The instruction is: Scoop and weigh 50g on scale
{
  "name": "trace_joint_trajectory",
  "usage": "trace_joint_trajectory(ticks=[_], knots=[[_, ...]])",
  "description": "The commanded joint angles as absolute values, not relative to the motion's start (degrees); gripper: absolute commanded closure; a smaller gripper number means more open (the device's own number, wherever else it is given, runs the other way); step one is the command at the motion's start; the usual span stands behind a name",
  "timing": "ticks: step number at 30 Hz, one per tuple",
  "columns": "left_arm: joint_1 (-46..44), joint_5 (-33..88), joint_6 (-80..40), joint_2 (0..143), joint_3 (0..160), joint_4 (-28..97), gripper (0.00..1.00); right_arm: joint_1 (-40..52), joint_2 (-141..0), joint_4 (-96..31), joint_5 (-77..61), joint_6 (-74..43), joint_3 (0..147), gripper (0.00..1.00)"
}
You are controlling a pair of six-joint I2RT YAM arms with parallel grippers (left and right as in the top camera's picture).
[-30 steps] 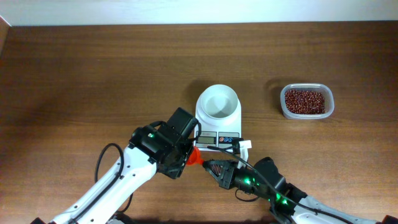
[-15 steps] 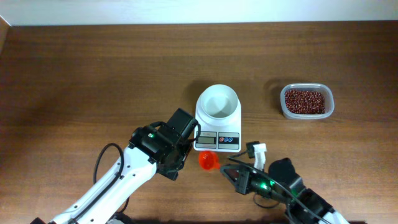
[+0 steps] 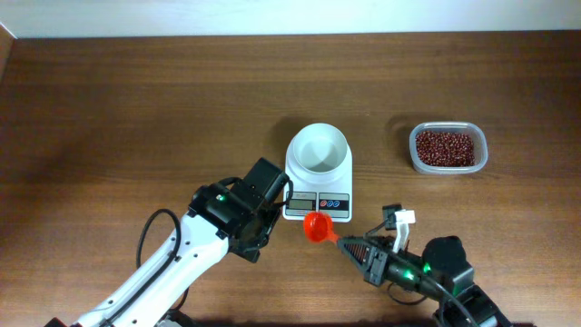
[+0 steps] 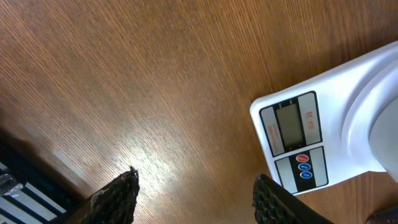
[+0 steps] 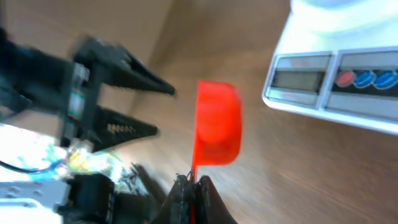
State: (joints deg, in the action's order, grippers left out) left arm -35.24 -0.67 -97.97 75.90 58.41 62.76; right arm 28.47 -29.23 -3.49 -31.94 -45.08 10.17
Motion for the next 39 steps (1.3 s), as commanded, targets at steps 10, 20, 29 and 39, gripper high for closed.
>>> trace_joint_trajectory(ticks=[10,20,29,39], knots=[[-35.48,-1.26,-98.08,76.18,59.18,61.30,0.38,27.99,-28.84,-25.10,-22.90,-31.81,22.61,0.96],[-35.51,1.74,-93.58,76.18,59.18,60.27,0.81,27.99,-28.84,-40.12,-6.72,-26.33,41.45,0.96],[-37.58,-2.35,-84.86,76.25,59.18,56.42,1.00,27.99,-28.84,-33.78,-2.26,-29.36,41.71,0.96],[-49.47,-16.29,-79.77,82.19,59.18,47.35,1.00,27.99,-28.84,-31.03,3.86,-29.36,42.30,0.96]])
